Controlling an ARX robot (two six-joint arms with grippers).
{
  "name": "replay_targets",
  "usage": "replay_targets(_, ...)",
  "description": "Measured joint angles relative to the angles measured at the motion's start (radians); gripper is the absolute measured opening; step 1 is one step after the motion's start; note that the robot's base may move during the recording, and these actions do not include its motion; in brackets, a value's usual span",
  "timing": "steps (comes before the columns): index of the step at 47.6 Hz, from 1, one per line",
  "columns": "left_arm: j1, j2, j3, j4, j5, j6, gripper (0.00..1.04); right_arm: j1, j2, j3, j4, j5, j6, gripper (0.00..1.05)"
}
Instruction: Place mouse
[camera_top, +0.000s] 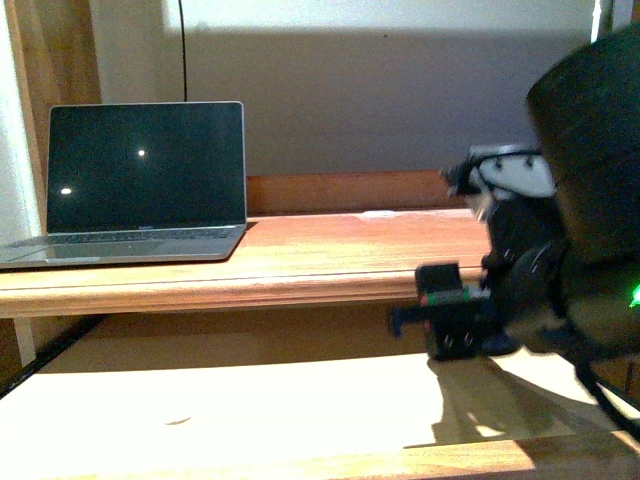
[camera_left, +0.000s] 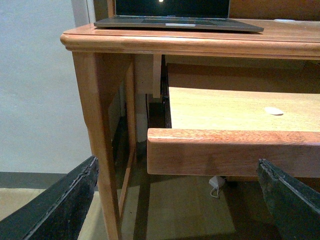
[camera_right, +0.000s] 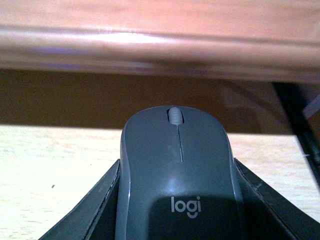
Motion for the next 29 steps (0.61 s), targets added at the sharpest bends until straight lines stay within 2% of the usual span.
replay_targets(8,0.000,0.000,0.000,0.000,0.000,0.000,0.97,-0.012,-0.072,0.074,-0.064,-0.037,-0.002,0.55)
replay_targets(19,0.000,0.000,0.000,0.000,0.000,0.000,0.97,0.040,0.085,0.397,-0.185,-0.012,0.002,0.55)
replay_targets(29,0.000,0.000,0.000,0.000,0.000,0.000,0.97,0.092,0.348,0.708,-0.329,0.120,0.012,0.55)
